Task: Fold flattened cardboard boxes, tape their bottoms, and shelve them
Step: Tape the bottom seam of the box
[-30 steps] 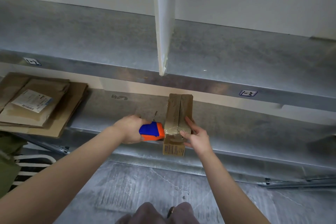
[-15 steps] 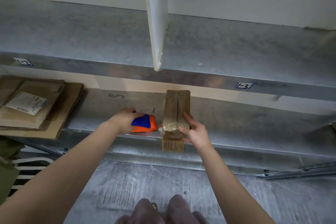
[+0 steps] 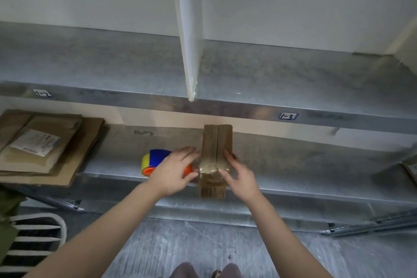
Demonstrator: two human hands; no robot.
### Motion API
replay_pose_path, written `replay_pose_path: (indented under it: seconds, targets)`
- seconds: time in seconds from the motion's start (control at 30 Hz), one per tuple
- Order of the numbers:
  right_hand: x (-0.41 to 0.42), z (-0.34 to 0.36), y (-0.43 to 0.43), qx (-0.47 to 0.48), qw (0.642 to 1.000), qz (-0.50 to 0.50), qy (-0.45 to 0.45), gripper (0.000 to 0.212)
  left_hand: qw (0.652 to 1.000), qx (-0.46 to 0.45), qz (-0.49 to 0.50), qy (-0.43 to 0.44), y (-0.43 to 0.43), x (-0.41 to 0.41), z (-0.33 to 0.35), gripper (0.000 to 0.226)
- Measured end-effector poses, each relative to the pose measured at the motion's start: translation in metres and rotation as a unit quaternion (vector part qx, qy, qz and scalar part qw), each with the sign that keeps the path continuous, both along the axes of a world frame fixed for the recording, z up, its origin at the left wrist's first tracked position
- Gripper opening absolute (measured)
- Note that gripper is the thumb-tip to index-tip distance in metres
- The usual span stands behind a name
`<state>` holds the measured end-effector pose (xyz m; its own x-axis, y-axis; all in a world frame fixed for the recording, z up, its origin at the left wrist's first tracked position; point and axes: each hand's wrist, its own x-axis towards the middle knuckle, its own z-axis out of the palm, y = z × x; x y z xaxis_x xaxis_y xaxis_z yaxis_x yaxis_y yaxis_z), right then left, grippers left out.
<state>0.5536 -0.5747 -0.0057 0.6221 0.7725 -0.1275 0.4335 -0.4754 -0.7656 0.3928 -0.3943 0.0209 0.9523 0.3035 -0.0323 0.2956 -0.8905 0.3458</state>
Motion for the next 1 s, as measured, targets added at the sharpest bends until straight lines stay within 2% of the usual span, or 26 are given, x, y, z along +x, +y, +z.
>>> replay_pose_path:
  seconds: [0.07,0.1,0.2,0.3,0.4,0.5,0.57,0.63,0.8,0.9,1.0]
  targets:
    - [-0.002,-0.003,-0.004,-0.002,0.999,-0.003,-0.043,0.081,0.999,-0.016,-0.005,-0.036,-0.021,0.004,-0.005,0.059]
    - [-0.003,-0.003,-0.008,-0.002,0.997,-0.008,-0.074,0.076,0.999,-0.019,-0.003,-0.042,-0.029,0.005,-0.008,0.056]
    - [-0.008,-0.003,-0.021,0.031,0.989,-0.019,-0.142,0.042,0.999,-0.015,0.014,-0.048,-0.048,0.004,-0.02,0.054]
    - [-0.016,-0.007,-0.027,0.022,0.985,0.021,-0.169,0.04,0.999,-0.018,0.022,-0.027,-0.057,0.0,-0.028,0.062]
    - [-0.021,-0.011,-0.026,0.023,0.99,0.014,-0.139,0.042,1.0,-0.011,0.013,0.019,-0.06,-0.002,-0.032,0.069]
    - [-0.022,-0.009,-0.021,0.058,0.994,-0.02,-0.091,0.034,0.992,-0.1,0.073,-0.022,-0.061,-0.001,-0.028,0.068]
    - [-0.018,-0.011,-0.017,0.077,0.995,-0.042,-0.047,0.027,0.977,-0.152,0.133,-0.066,-0.064,-0.001,-0.026,0.068]
    - [-0.014,-0.014,-0.016,0.091,0.995,-0.047,-0.016,0.026,0.962,-0.209,0.163,-0.069,-0.068,-0.001,-0.027,0.069]
    - [-0.009,-0.017,-0.016,0.102,0.991,-0.061,0.061,0.047,0.897,-0.388,0.196,-0.084,-0.079,0.006,-0.031,0.08]
    - [-0.005,-0.019,-0.016,0.112,0.983,-0.064,0.127,0.044,0.881,-0.421,0.197,-0.087,-0.077,0.011,-0.034,0.082]
    - [0.002,-0.015,-0.017,0.111,0.976,-0.07,0.174,0.035,0.88,-0.421,0.2,-0.092,-0.065,0.013,-0.029,0.069]
